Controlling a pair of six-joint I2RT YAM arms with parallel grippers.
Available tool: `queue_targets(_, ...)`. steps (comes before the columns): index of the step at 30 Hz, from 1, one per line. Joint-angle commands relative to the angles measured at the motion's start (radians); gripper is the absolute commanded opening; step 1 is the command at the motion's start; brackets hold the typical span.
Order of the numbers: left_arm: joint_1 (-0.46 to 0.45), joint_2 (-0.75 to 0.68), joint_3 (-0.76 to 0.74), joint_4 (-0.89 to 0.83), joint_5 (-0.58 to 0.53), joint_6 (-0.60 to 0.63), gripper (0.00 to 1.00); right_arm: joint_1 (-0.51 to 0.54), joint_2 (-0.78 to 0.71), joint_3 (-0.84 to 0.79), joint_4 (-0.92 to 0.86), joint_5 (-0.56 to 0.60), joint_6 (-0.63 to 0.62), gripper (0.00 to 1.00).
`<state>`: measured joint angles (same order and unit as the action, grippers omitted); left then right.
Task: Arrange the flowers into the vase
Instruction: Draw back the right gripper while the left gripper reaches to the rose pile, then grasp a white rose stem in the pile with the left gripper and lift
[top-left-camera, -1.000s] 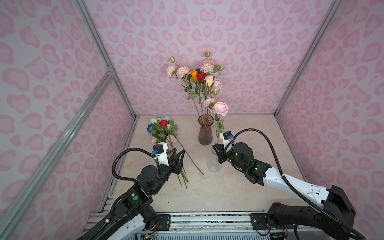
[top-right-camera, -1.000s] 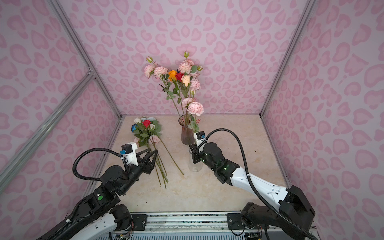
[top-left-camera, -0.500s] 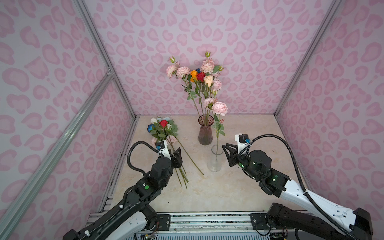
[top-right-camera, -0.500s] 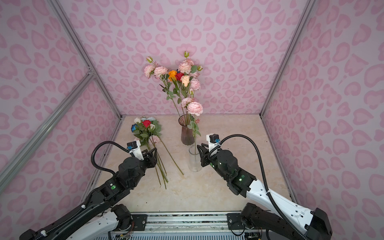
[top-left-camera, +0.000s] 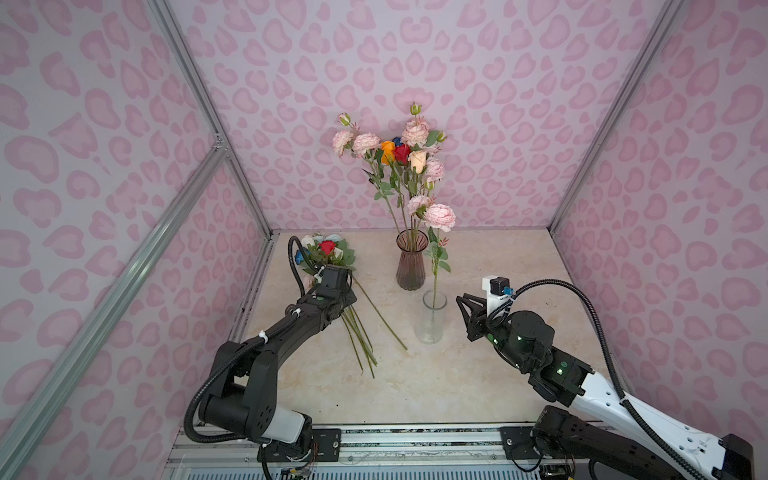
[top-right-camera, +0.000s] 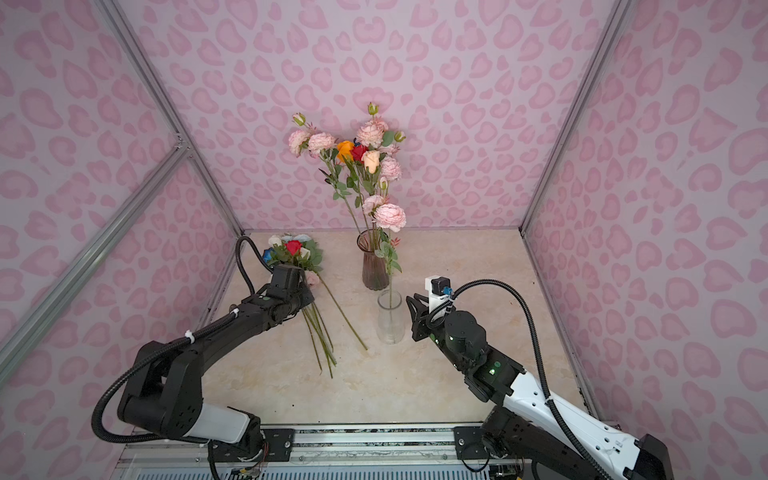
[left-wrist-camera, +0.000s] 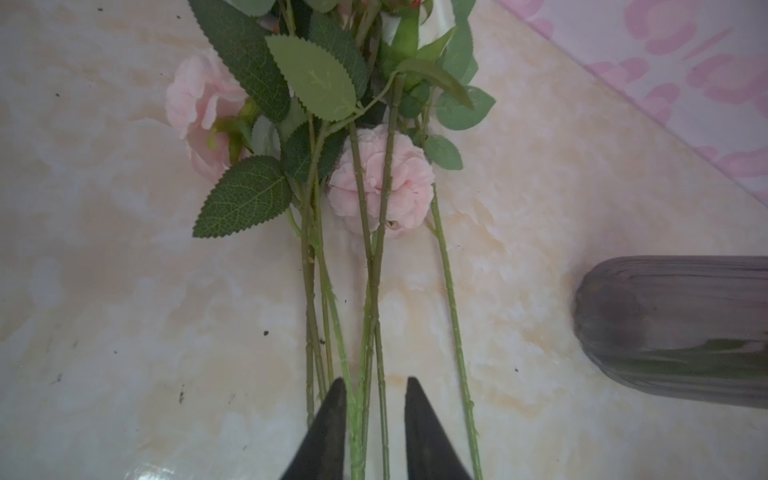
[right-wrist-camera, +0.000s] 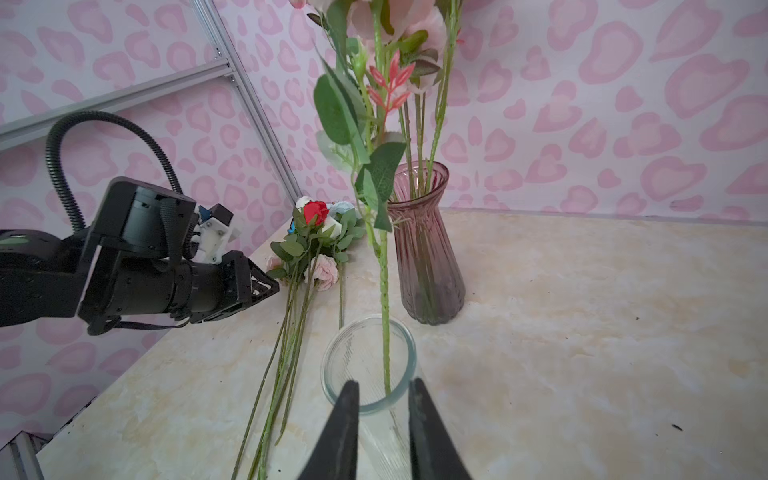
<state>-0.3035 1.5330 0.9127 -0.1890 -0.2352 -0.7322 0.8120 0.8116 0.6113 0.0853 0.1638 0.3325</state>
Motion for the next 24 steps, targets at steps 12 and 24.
queue_targets(12,0.034,0.330,0.308,-0.110,-0.051,0.143,0.23,-0.025,0.014,-0.054,0.070,-0.016,0.043,0.23)
queue_targets(24,0.035,0.409,0.349,-0.102,-0.054,0.199,0.17,-0.039,0.055,-0.058,0.096,-0.040,0.054,0.23)
